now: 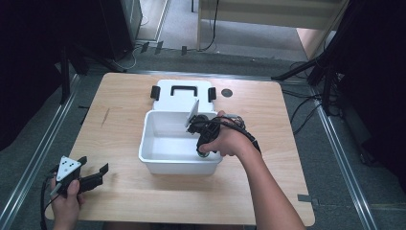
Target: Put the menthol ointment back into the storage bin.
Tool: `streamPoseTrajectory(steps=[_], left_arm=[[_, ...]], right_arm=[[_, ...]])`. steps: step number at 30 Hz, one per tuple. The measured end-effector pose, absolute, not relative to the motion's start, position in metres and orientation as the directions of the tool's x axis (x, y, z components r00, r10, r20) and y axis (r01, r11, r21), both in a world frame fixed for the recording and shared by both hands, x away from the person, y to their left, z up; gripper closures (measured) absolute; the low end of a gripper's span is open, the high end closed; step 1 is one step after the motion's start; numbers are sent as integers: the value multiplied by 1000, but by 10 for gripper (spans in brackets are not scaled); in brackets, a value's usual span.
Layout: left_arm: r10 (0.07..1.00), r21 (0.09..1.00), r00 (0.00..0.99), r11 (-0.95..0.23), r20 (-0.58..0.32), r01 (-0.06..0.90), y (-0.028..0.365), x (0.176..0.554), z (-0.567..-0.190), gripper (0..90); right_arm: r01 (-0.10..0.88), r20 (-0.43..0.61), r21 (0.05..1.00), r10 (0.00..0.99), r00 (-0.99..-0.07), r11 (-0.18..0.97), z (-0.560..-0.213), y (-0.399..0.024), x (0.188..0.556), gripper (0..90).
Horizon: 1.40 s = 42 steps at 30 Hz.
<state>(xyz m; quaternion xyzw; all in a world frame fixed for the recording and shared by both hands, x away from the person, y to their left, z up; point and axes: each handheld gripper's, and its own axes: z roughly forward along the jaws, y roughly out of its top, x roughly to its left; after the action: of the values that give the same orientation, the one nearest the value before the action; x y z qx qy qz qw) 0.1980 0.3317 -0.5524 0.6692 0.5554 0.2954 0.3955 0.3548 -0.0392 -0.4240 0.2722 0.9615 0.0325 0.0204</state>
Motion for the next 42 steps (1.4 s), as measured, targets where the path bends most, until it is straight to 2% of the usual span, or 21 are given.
streamPoseTrajectory(steps=[10, 16, 25, 33, 42], left_arm=[[977, 857, 210, -73, -42, 511, 331, 198, -552, 160], [977, 855, 212, -76, -40, 513, 331, 198, -552, 160], [976, 855, 212, -75, -42, 514, 331, 198, -552, 161], [976, 854, 212, -76, -41, 515, 331, 198, -552, 161], [976, 853, 215, -81, -38, 516, 331, 199, -552, 161]], right_arm=[[462, -80, 12, 461, -884, 887, -445, -25, 352, 508], [463, -72, -23, 460, -885, 886, -455, -20, 354, 495], [464, -71, -24, 462, -884, 885, -458, -18, 355, 503], [477, -59, 46, 479, -876, 878, -436, -24, 353, 460], [494, -59, 107, 501, -863, 863, -396, -32, 344, 390]])
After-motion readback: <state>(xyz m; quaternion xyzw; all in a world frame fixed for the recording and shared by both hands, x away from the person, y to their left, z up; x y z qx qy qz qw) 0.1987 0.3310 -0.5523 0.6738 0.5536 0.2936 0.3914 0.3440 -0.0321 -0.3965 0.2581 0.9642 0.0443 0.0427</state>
